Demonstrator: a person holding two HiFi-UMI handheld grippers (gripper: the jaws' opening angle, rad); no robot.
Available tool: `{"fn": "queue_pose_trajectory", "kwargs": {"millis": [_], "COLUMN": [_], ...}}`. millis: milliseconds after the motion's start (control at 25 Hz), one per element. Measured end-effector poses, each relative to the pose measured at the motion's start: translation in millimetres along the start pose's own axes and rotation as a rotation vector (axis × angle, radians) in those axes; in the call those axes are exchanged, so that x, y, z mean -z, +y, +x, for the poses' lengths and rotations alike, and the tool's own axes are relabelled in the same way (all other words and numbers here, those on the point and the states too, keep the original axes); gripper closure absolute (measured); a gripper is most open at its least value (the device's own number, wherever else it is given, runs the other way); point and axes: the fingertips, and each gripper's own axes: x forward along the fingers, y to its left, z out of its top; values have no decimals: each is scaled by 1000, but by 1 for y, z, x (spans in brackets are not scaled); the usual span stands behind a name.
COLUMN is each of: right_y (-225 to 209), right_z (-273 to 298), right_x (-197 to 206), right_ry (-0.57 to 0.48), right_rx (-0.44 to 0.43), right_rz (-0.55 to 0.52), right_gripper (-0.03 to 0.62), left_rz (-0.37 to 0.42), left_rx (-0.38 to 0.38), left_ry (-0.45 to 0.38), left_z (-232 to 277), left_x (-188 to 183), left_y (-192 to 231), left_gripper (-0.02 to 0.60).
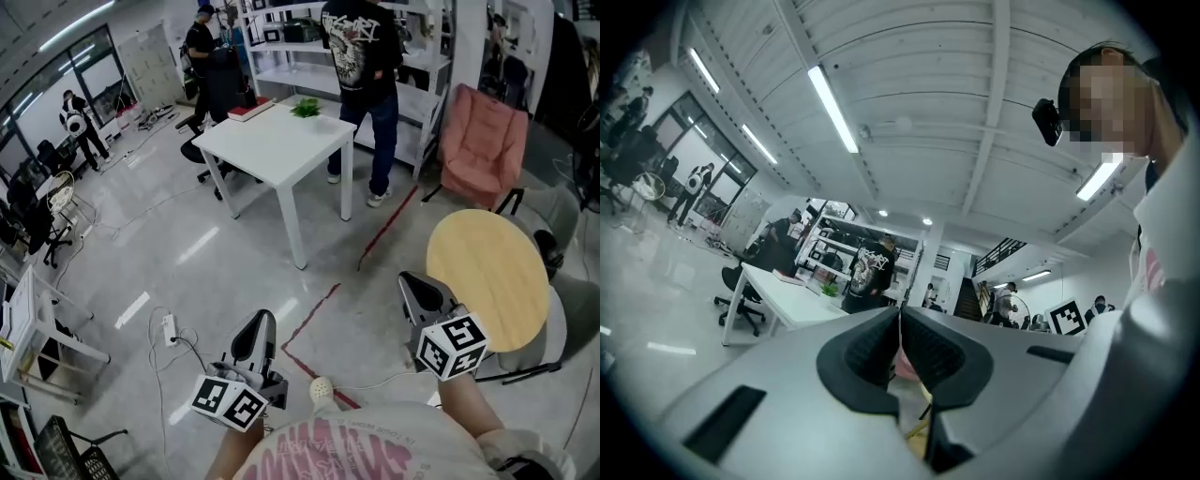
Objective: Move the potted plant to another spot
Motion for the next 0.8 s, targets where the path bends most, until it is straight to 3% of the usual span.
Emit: {"fn": "queue_pose_trajectory", "kwargs": {"millis": [400,800], "right_y": [5,2], "right_z": [104,151], "right_x": [-52,-53], "right_ry": [-68,-65], "right_rx": [57,62], "right_rz": [-31,-17], "right_gripper": [579,579], "left_rz": [27,-10], "left_rx": [66,82], "left_ry": [-33,-51], "left_z": [69,93], "left_x": [-70,-78], "left_y": [95,135], "left_gripper": [555,555]}}
